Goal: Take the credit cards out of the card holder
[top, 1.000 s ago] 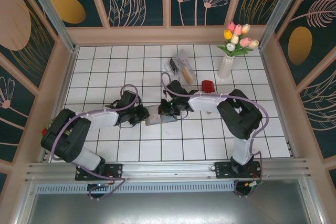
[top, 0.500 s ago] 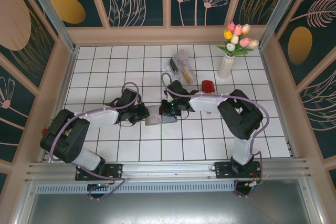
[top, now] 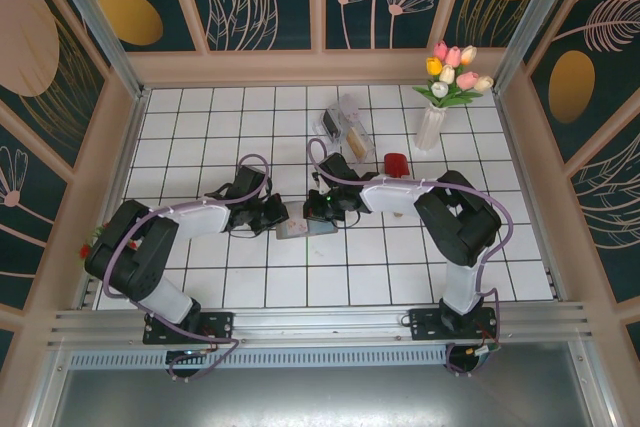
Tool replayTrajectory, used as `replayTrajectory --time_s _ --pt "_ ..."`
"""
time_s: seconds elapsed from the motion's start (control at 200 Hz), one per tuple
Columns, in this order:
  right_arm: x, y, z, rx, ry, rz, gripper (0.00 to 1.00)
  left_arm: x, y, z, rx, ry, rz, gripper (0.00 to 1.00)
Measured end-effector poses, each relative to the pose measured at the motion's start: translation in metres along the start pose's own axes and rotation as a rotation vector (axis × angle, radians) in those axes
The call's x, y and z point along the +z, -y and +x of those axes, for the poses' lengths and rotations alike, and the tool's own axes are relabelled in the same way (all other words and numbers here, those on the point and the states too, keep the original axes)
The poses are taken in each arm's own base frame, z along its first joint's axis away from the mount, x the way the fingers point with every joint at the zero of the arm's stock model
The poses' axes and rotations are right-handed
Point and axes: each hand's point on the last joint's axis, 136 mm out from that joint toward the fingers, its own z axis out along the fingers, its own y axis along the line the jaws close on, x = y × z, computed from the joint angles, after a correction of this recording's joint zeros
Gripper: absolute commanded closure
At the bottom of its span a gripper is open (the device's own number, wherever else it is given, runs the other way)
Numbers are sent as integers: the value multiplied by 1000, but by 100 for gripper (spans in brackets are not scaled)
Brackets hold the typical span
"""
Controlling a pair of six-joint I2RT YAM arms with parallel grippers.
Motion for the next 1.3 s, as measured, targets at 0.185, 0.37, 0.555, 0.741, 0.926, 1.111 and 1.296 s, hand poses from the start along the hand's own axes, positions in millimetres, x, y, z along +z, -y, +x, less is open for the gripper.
replayTrajectory --time_s 0.185,0.37,0.555,0.741,0.926,1.111,1.296 --pt "0 0 0 1 0 0 95 0 -1 0 13 3 -6 100" --pt "-2 6 2 -1 3 1 94 1 -4 1 25 8 -10 100" --pt "-4 14 4 3 0 -4 93 0 -4 1 27 9 -8 100" --pt "-4 13 4 5 -1 -12 74 0 -4 1 30 9 -8 100" --pt "-4 8 3 0 1 -39 69 0 -4 1 33 9 -9 100" --pt "-3 3 1 3 -4 -76 70 0 -5 1 33 8 -9 100" --pt "0 1 0 6 -12 -100 71 1 -4 2 33 6 -6 100"
